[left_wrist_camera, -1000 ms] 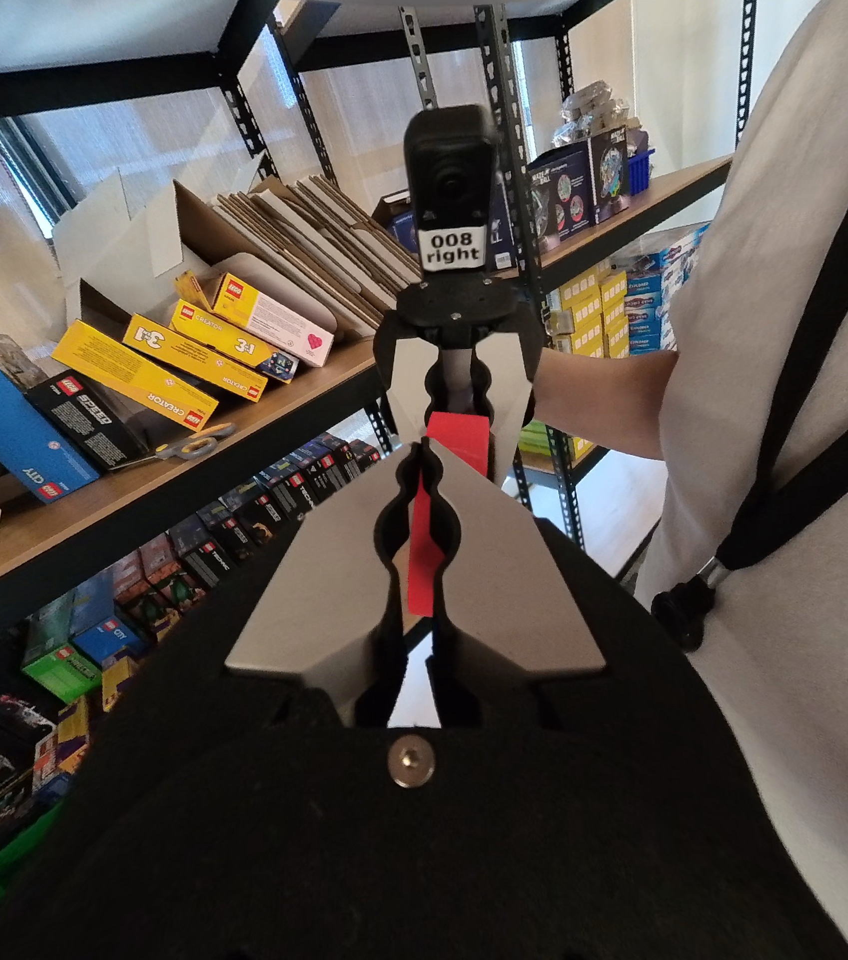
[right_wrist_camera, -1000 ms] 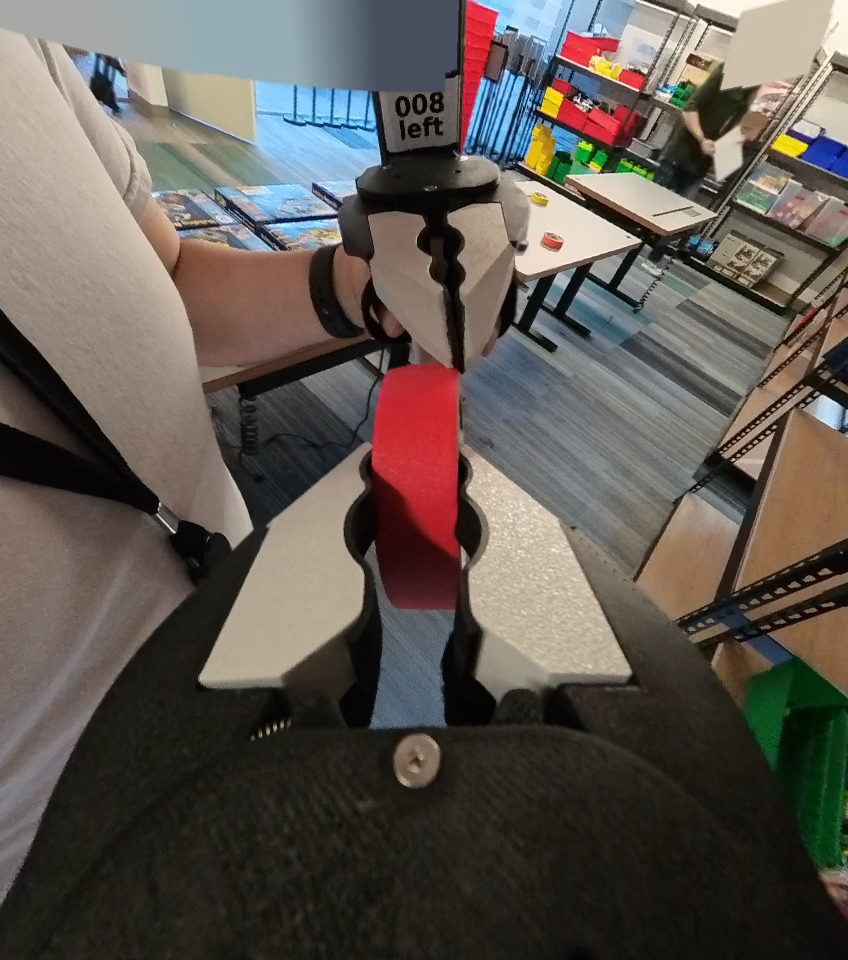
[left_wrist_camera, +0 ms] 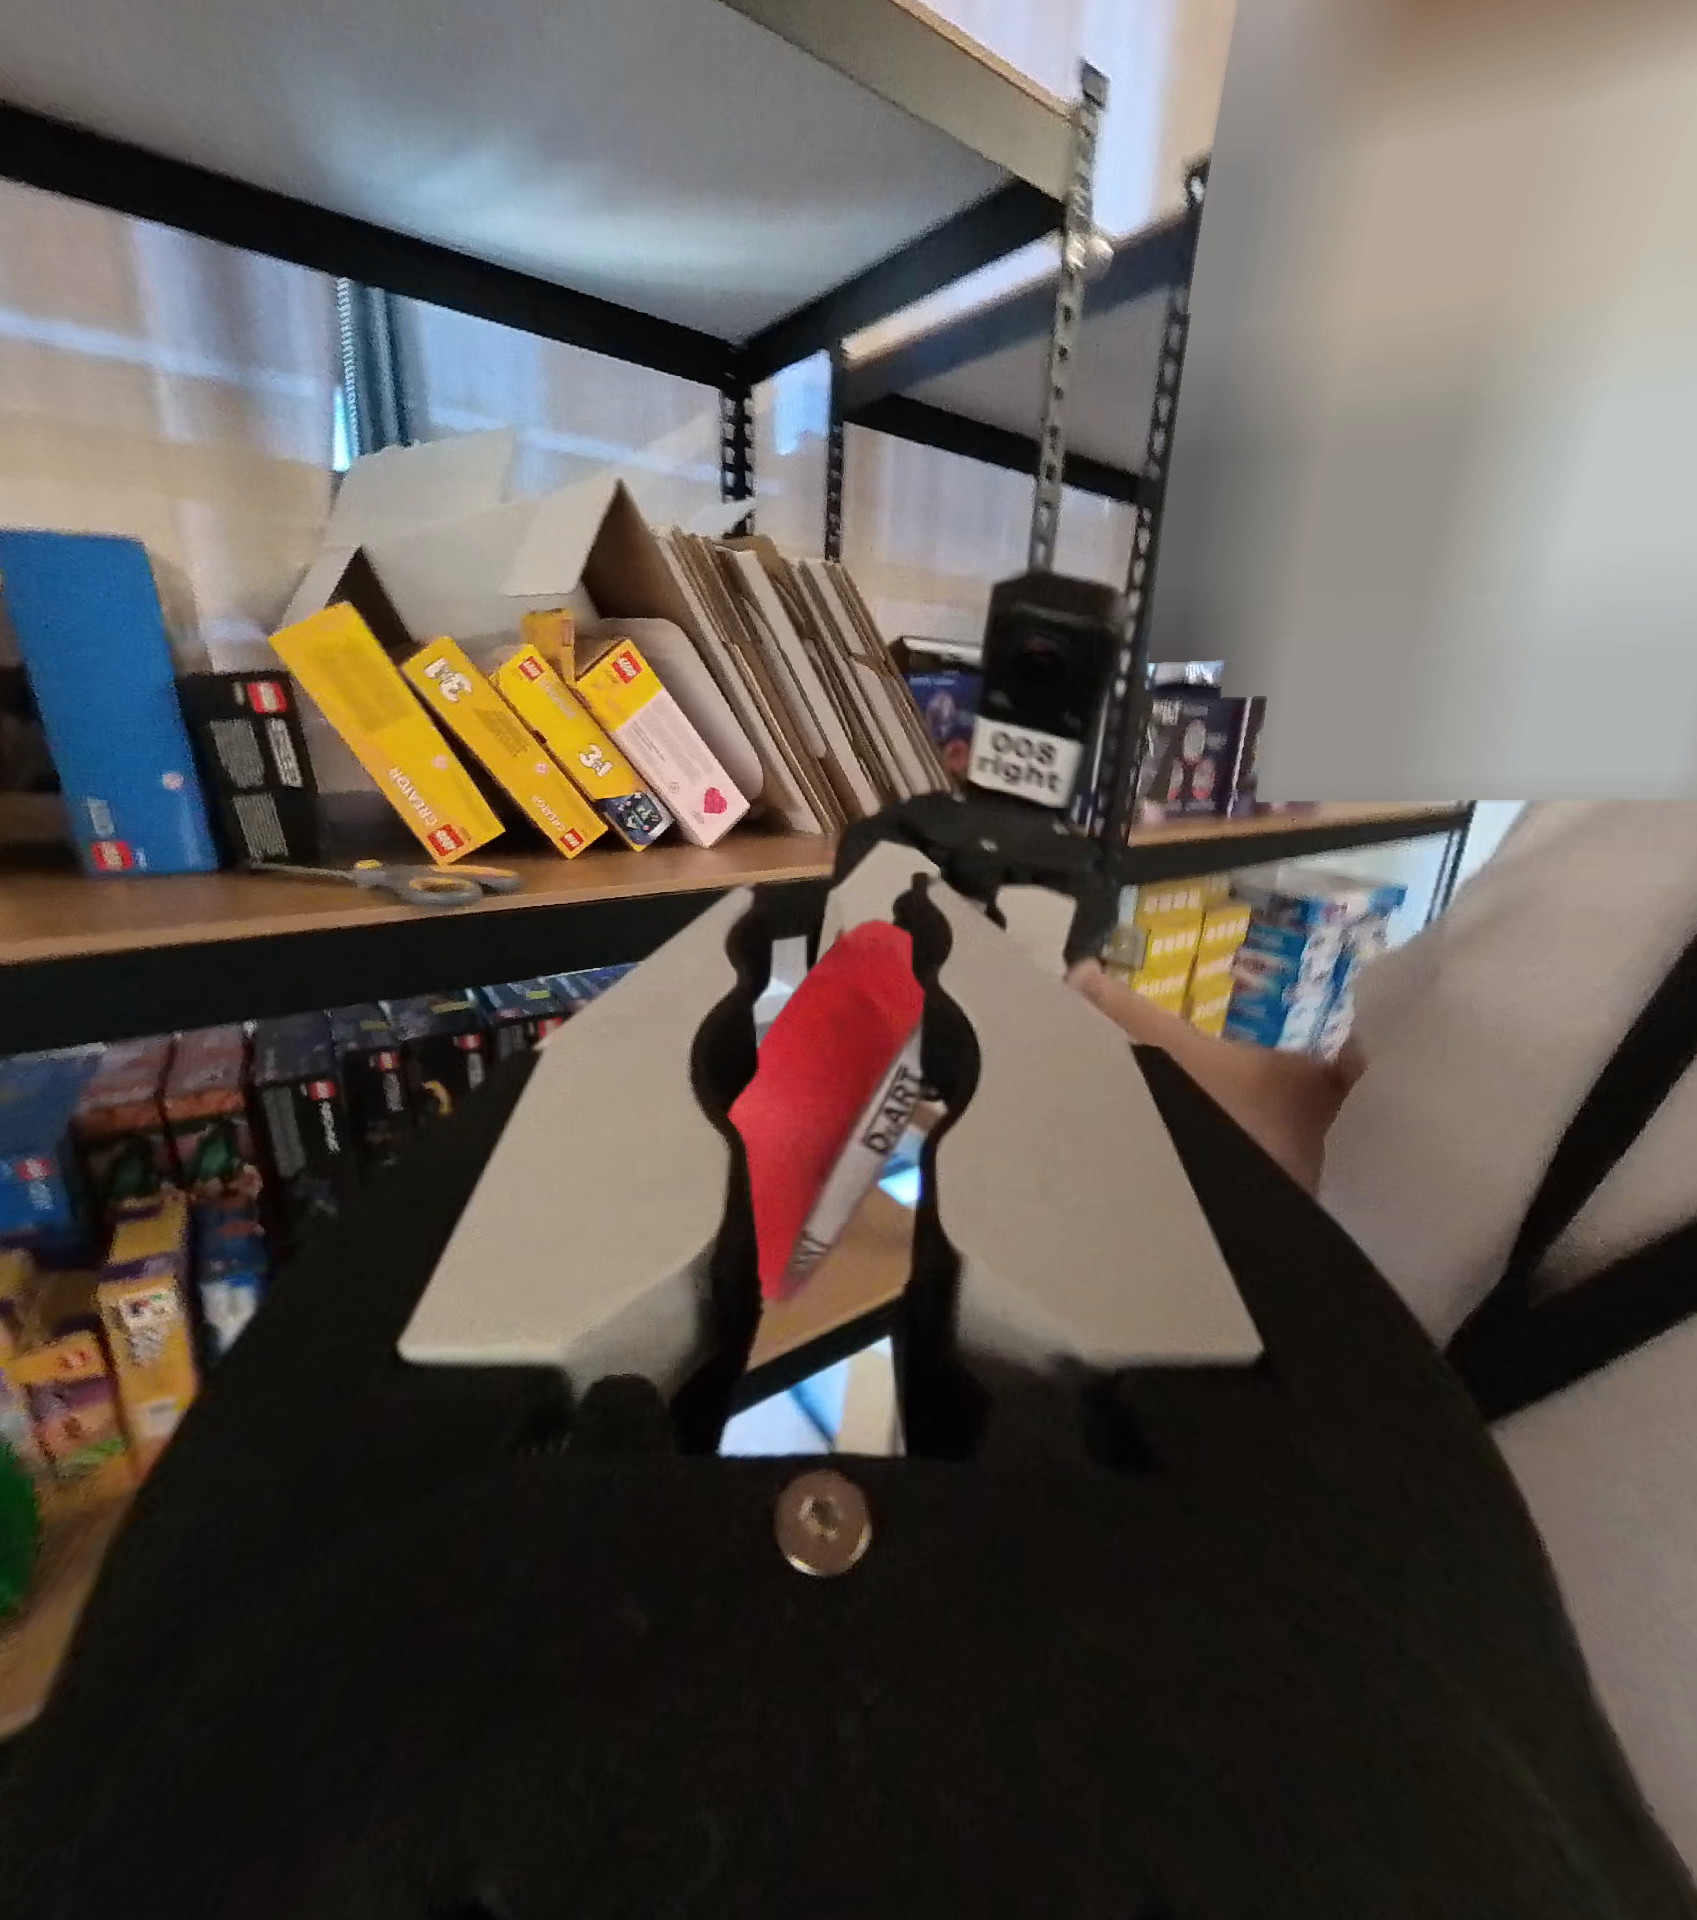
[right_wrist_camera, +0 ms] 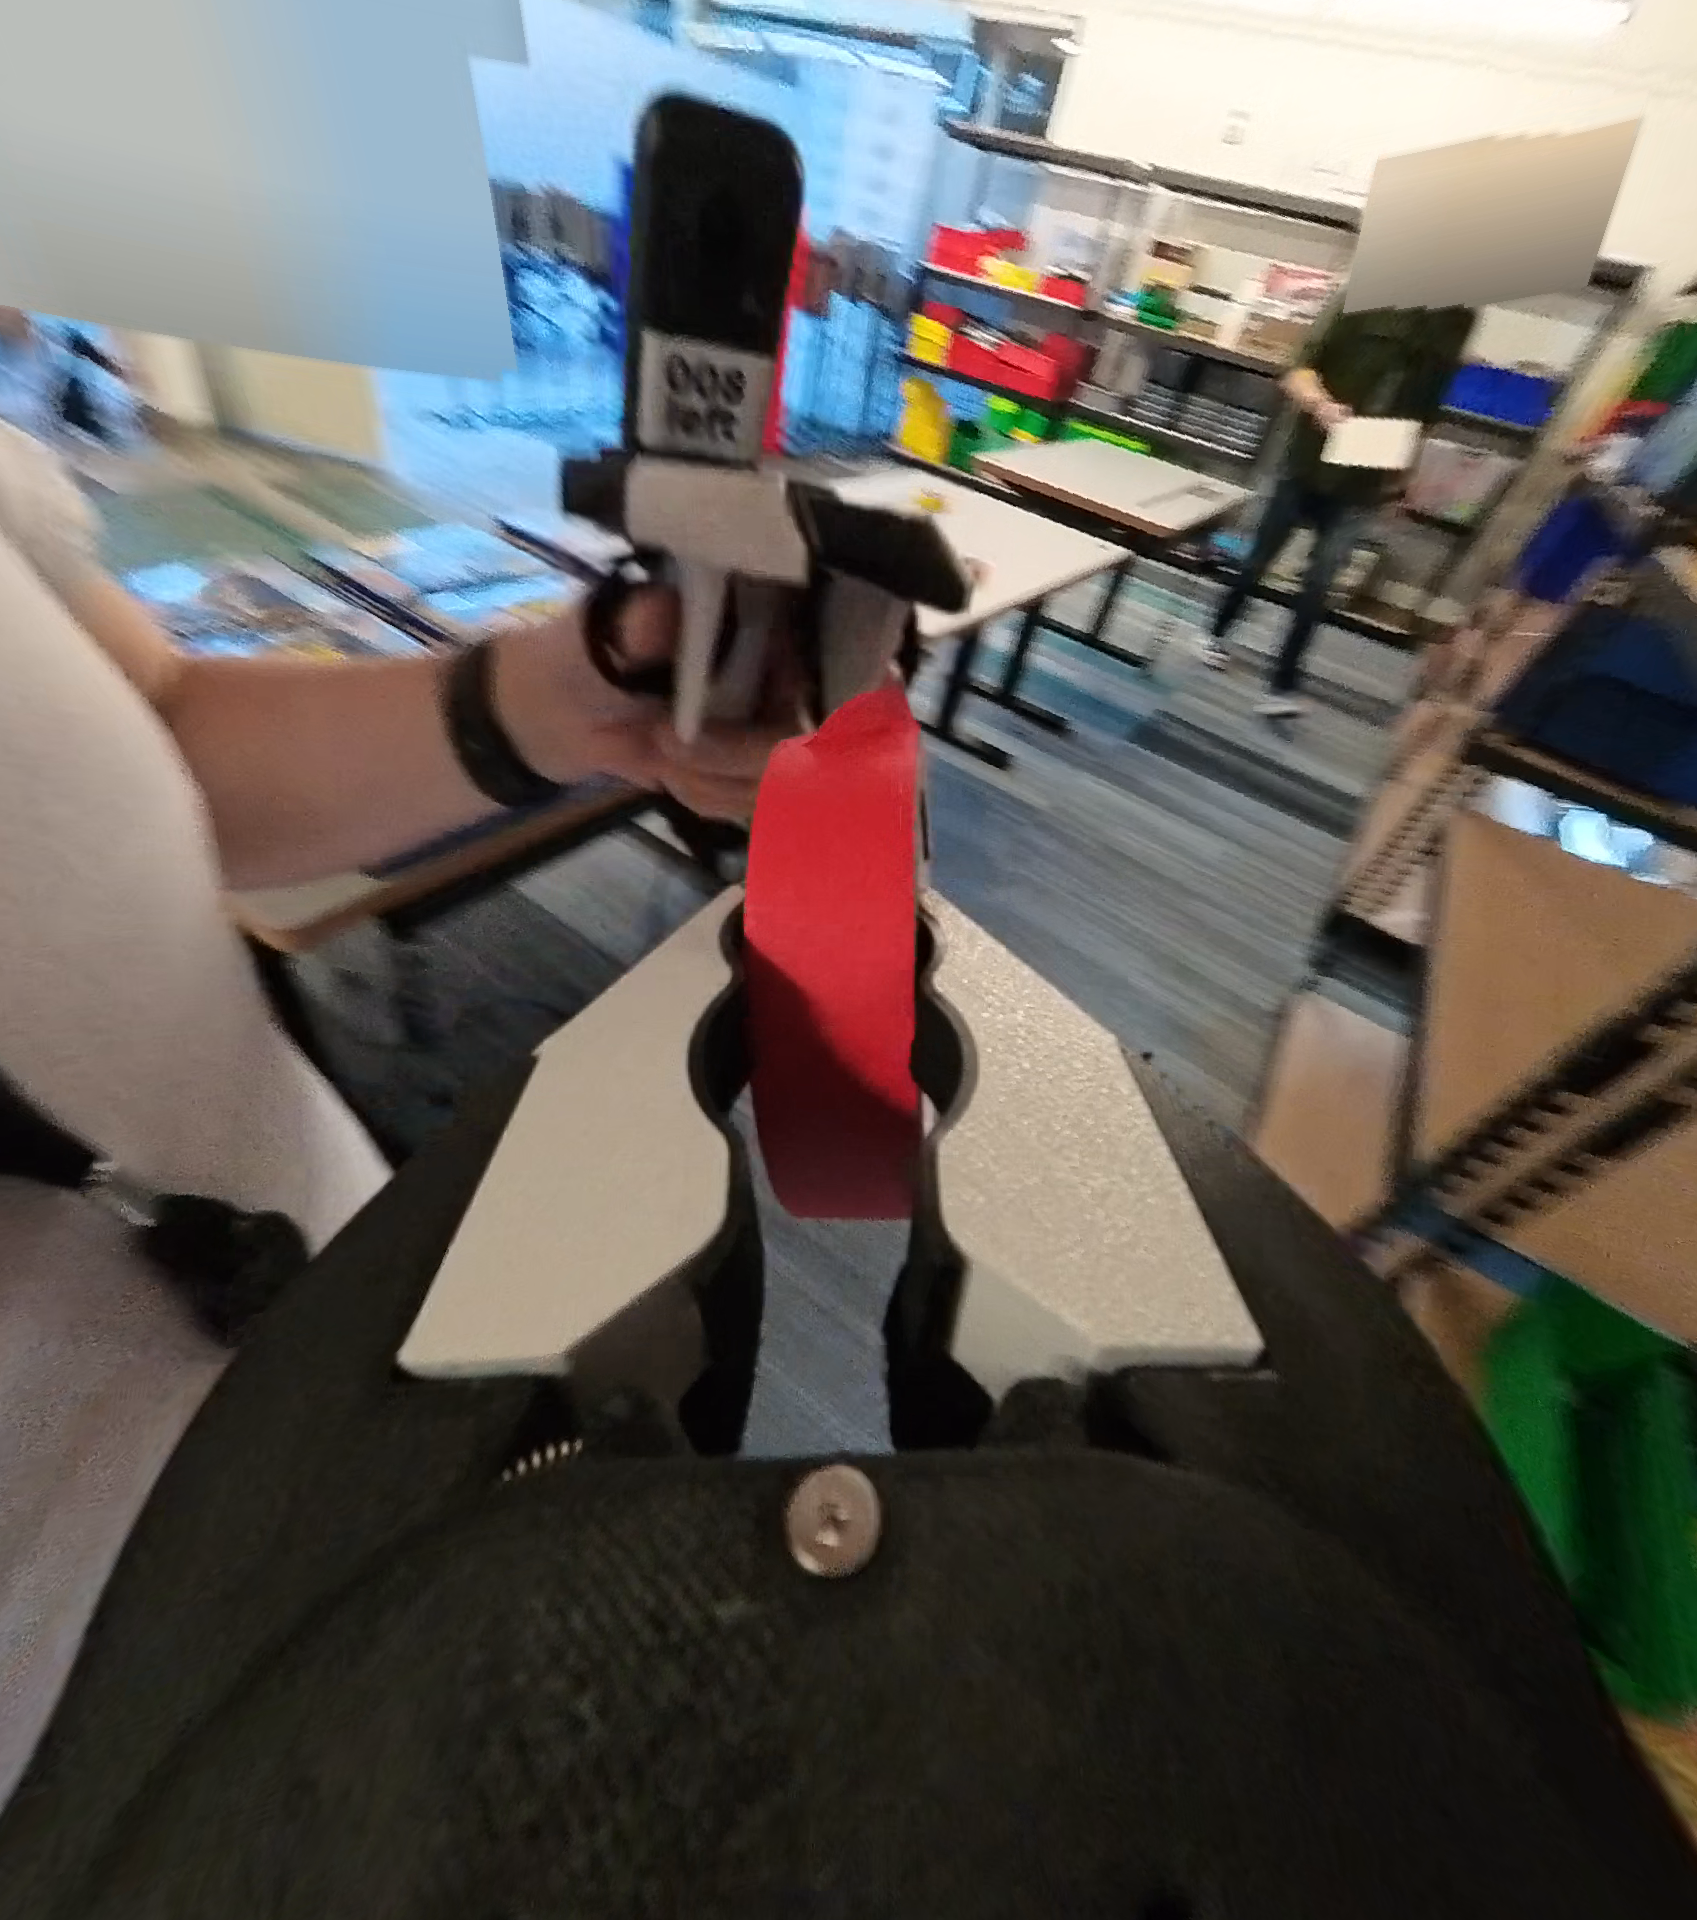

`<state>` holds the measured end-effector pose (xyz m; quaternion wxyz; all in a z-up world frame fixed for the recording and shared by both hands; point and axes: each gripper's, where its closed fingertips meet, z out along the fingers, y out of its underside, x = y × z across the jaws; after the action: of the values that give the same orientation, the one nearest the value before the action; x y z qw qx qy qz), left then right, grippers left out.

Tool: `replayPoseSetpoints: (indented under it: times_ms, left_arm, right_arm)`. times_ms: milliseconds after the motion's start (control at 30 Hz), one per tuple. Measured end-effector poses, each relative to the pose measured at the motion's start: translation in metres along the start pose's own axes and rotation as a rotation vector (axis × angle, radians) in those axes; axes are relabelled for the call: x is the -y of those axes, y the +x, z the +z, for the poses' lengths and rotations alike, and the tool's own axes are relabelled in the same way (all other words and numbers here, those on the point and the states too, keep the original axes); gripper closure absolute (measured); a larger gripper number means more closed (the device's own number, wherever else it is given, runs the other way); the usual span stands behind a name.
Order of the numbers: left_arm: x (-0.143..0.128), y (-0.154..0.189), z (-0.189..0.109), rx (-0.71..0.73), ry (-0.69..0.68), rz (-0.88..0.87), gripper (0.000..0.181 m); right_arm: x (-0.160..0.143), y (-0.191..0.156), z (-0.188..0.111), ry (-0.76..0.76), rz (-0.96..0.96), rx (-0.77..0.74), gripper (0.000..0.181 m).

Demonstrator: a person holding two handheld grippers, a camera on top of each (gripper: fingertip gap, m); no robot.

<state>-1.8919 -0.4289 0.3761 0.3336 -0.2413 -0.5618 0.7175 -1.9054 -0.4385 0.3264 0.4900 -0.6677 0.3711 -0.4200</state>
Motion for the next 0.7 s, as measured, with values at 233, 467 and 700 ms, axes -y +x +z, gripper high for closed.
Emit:
replayPoseSetpoints:
  times_ms: [233, 467, 700]
  left_arm:
    - [-0.01, -0.028, 0.002, 0.231, -0.022, -0.191, 0.126]
    - [-0.017, -0.058, -0.008, 0.473, 0.011, -0.218, 0.133]
    - [-0.013, -0.076, -0.032, 0.644, 0.033, -0.181, 0.136]
  right_arm:
    - [-0.011, 0.035, 0.002, -0.171, -0.349, -0.377, 0.158]
    - [-0.009, 0.051, 0.018, -0.183, -0.466, -0.504, 0.157]
    - [-0.007, 0.067, 0.038, -0.185, -0.563, -0.546, 0.158]
